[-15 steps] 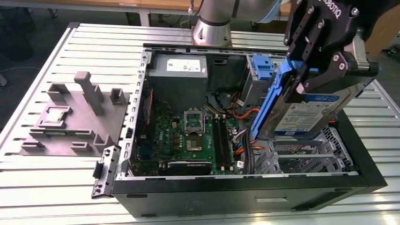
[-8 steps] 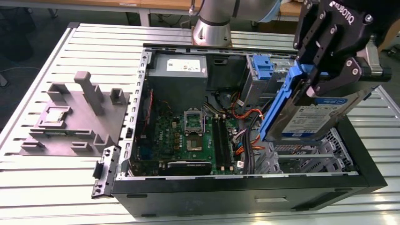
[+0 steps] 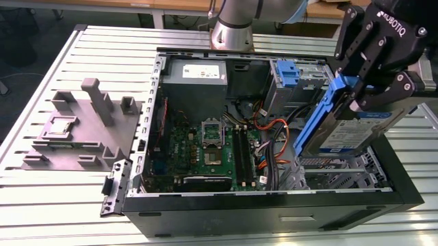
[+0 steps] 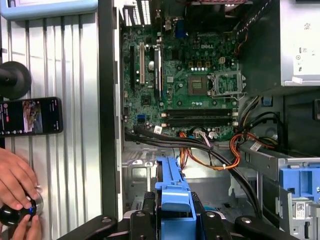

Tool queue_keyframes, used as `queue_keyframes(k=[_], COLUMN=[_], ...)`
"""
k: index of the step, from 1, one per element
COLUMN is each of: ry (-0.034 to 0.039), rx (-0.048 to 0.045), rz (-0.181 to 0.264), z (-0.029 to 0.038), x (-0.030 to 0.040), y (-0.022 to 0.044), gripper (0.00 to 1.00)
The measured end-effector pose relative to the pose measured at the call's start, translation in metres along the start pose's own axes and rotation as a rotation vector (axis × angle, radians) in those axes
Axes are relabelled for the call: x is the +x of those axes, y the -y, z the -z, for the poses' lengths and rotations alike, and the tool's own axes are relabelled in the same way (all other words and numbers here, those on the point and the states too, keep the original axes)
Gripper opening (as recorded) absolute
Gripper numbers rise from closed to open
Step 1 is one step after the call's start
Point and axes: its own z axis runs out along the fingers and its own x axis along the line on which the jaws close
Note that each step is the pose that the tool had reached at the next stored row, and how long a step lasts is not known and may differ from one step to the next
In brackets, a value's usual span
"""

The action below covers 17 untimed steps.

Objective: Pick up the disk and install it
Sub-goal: 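Insert the disk into the insertion slot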

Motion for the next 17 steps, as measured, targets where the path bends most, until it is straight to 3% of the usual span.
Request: queue_keyframes(k=[9, 17], ry=[0.0000, 0.0000], rx=[-0.0003, -0.0003], rz=[0.001, 0.001], z=[-0.0083, -0.0147], x=[0.0024, 0.0049], y=[0.0126, 0.0177], gripper=[0.37, 0.37])
